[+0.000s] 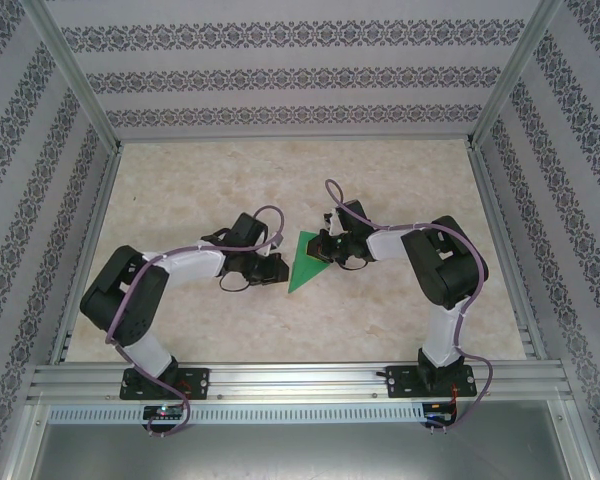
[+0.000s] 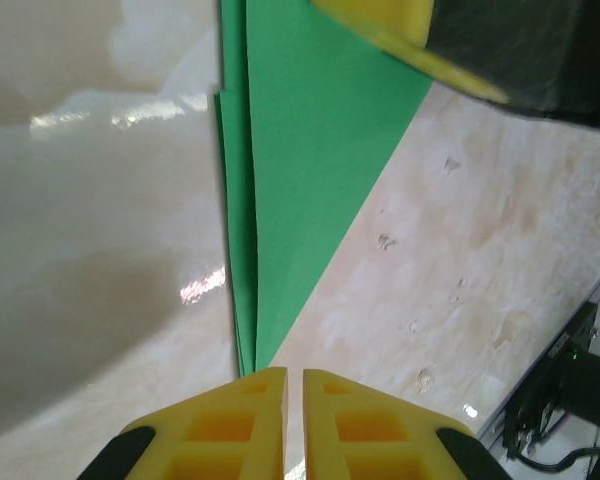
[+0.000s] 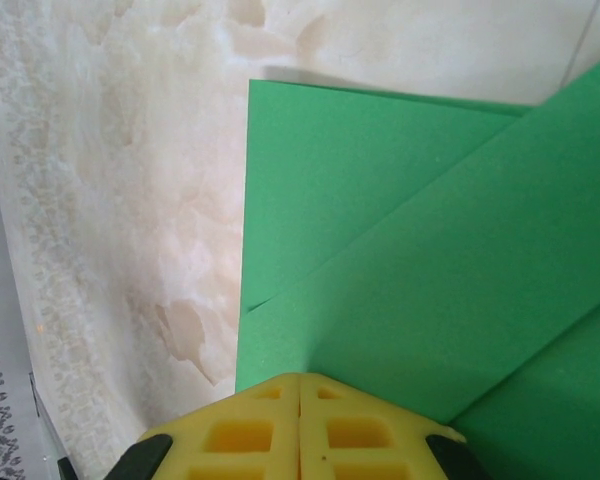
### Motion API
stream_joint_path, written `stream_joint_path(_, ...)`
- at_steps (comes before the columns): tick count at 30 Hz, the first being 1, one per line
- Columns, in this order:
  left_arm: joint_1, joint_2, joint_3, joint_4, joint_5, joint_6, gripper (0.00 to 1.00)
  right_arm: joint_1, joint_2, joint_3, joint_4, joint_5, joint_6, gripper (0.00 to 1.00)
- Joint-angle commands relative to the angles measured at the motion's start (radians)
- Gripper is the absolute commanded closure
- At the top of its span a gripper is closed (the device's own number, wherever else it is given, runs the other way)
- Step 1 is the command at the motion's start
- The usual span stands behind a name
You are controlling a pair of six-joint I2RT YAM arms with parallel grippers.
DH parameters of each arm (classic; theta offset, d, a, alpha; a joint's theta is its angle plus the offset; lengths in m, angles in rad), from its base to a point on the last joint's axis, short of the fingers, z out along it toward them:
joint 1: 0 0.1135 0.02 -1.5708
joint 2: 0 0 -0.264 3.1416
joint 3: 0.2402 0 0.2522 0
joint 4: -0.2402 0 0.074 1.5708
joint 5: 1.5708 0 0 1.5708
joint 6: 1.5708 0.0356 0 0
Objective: Fold a paper plane with a square sheet of paper (pick it up from the middle)
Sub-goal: Fourth fold the wing at the center of the table.
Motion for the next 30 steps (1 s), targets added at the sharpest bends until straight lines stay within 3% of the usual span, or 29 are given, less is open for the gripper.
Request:
stream_joint_path(1,0.002,-0.042,0.004,0.043,-0.069,-0.051,0.86,0.013,0.084,-0.022,-0.109,0.076,-0.073,0.92)
stream_joint_path(8,-0.001,-0.096,-0.02,0.117,-0.162,-0.14,0.87,0.008,0.088,0.007,-0.186,0.061,-0.135,0.92)
stream_joint_path(14,-0.001,-0.032,-0.006,0.209,-0.104,-0.188,0.88,-0.004,0.08,0.001,-0.184,0.057,-0.123,0.92)
stream_joint_path(20,-0.023,0.121,0.085,0.238,0.039,-0.157,0.88,-0.007,0.087,0.005,-0.19,0.065,-0.118,0.92)
stream_joint_path(30,-0.039,0.248,0.148,0.258,0.062,-0.146,0.88,-0.016,0.092,-0.027,-0.182,0.074,-0.111,0.92)
